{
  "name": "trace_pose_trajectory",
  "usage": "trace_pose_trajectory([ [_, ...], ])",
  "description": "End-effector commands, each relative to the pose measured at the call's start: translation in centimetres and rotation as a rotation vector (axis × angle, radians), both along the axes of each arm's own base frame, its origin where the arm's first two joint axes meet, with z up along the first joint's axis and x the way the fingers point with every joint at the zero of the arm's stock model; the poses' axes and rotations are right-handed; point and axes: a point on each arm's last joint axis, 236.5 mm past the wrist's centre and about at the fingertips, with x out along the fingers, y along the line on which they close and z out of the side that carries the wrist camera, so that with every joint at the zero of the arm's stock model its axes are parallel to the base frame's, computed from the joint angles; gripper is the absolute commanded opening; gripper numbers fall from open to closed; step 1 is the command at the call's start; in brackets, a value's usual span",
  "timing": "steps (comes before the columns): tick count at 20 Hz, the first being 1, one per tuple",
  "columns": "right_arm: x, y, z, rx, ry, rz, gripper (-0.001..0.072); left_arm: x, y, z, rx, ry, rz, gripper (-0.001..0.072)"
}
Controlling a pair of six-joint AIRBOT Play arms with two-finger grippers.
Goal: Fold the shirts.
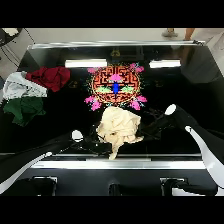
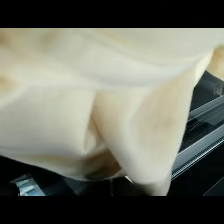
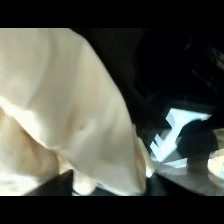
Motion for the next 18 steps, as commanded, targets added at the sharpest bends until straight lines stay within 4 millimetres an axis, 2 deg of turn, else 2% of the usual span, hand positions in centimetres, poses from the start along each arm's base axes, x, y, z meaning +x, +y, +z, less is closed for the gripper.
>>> trace_pose_trajectory([
  [1,3.0,1.0,-1.5,-0.036,-0.129,-0.036,0.023,0.7,-0.1,0.4,-0.007,-0.03,0.01,0.0028],
  [2,3.5,1.0,-1.4,-0.034,-0.146,-0.051,0.0043,1.0,0.2,0.8,-0.005,-0.052,0.003,0.0027],
  [4,4.3,0.4,-0.1,-0.056,-0.196,-0.011,0.0044,2.3,1.4,2.3,0.004,-0.14,-0.014,0.0026],
  [5,5.0,0.1,1.4,-0.07,-0.252,0.029,0.0044,3.4,2.3,3.8,0.003,-0.202,-0.012,0.0026],
  [6,6.2,-0.8,3.6,-0.108,-0.338,0.067,0.0044,4.9,3.6,6.0,0.005,-0.29,-0.014,0.0026],
  [7,7.9,-1.9,6.7,-0.157,-0.452,0.091,0.0044,6.4,5.0,8.8,0.015,-0.393,-0.031,0.0026],
  [8,9.5,-3.0,10.5,-0.209,-0.577,0.107,0.0044,8.1,6.9,12.5,0.05,-0.534,-0.056,0.0025],
  [9,11.1,-4.0,15.3,-0.258,-0.721,0.109,0.0044,10.0,9.2,16.6,0.102,-0.665,-0.037,0.0026],
  [11,13.0,-6.1,28.4,-0.353,-1.091,0.059,0.0045,13.8,15.5,28.1,0.199,-0.949,0.145,0.0026],
  [12,12.5,-7.3,36.2,-0.399,-1.299,0.009,0.0045,14.6,19.2,35.1,0.219,-1.095,0.289,0.0026],
  [13,11.0,-8.3,43.3,-0.422,-1.484,-0.061,0.0045,14.1,22.7,41.5,0.226,-1.216,0.423,0.0025],
  [14,8.2,-9.1,50.1,-0.424,-1.666,-0.141,0.0045,12.6,25.9,47.7,0.228,-1.337,0.547,0.0026],
  [15,5.2,-9.6,55.0,-0.411,-1.802,-0.196,0.0045,10.6,28.4,52.6,0.232,-1.442,0.634,0.0025],
  [16,2.1,-10.0,58.7,-0.383,-1.906,-0.255,0.0045,8.3,30.4,56.8,0.236,-1.542,0.715,0.0026],
  [17,-0.3,-10.3,60.5,-0.341,-1.953,-0.31,0.0045,6.2,31.8,59.9,0.243,-1.624,0.779,0.0026],
  [18,-2.1,-10.5,61.4,-0.305,-1.971,-0.35,0.0045,4.6,32.7,61.9,0.251,-1.681,0.824,0.0027],
])
